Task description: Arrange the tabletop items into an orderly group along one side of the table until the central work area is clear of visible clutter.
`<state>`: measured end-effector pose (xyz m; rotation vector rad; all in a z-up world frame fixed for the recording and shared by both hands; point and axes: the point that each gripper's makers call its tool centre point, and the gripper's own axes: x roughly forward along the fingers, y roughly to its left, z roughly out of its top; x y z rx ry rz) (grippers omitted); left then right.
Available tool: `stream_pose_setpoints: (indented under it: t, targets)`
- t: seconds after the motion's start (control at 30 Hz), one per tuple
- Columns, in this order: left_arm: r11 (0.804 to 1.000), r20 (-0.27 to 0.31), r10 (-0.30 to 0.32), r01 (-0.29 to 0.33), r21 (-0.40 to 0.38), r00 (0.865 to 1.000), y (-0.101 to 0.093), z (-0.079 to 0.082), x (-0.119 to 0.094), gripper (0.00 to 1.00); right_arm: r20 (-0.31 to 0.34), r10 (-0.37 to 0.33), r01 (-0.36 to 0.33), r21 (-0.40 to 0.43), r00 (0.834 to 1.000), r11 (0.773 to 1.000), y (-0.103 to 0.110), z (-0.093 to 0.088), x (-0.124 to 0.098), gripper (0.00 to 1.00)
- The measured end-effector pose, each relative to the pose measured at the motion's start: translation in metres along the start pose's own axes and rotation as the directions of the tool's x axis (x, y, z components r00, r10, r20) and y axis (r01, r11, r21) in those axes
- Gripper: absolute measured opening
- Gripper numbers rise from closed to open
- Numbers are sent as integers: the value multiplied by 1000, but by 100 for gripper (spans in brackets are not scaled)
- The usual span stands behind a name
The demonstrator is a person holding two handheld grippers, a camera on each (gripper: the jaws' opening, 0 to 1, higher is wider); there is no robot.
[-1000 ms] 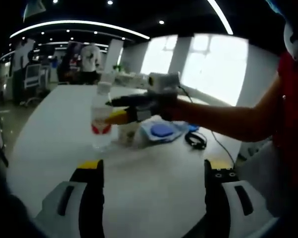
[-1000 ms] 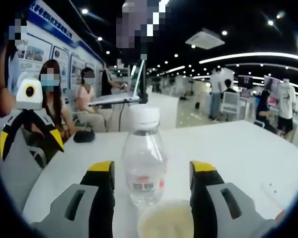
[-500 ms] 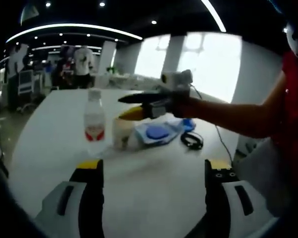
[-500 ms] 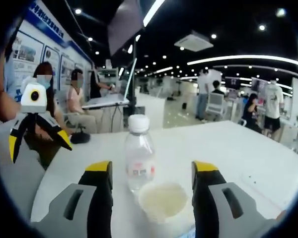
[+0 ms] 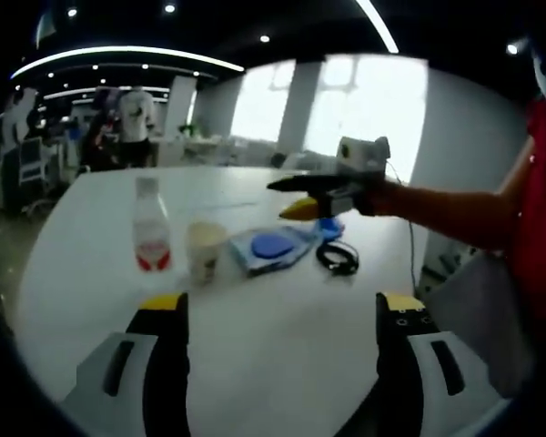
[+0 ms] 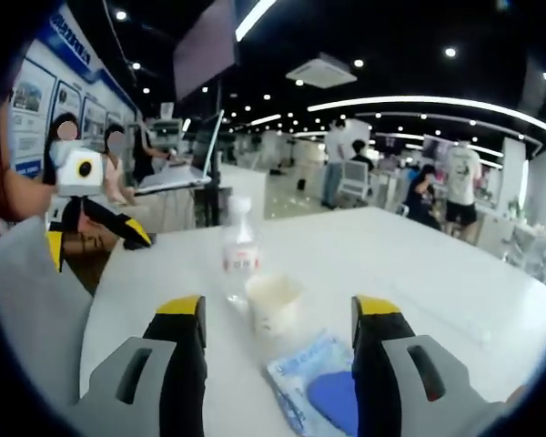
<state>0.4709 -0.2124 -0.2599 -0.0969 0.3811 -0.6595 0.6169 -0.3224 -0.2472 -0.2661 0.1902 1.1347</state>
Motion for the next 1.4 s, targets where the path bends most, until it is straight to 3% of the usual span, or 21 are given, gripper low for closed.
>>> stream_pose_setpoints:
  t: [0.17,0.43,0.6,0.77,0.93,1.0,1.07,1.1,1.17,1.4]
  targets:
    - [1000,-14,-23,23,20,1000,-8,1,5,82,-10,-79,79,22,997,997,-8,-10,-39,64]
    - [998,-25,-42,43,39,999,-14,-1,5,82,-23,-215,217,93,976,972,-10,-32,-103,64]
    - [998,-16,-43,43,53,999,-19,2,0,83,4,-319,315,135,948,939,-10,-29,-141,64]
    - [997,-15,-36,37,71,999,-25,0,-10,84,3,-394,390,136,919,911,5,-26,-171,64]
    - [997,-10,-20,20,73,1000,-28,-3,-21,85,-12,-464,461,141,886,876,22,-22,-185,65]
    - [997,-5,-9,9,70,1000,-27,-2,-26,86,-18,-466,464,143,885,874,30,-23,-186,66]
    - [998,4,1,-1,62,1000,-26,0,-32,88,-51,-491,492,159,870,856,35,-28,-189,69]
    - [998,5,5,-6,57,1000,-26,0,-34,88,-109,-509,521,175,854,835,37,-37,-193,71]
    - [999,8,17,-18,51,1000,-25,1,-39,90,-116,-515,527,169,850,833,41,-38,-193,77]
    - [996,30,77,-78,35,997,-22,0,-49,97,-165,-563,585,164,810,794,48,-37,-194,90]
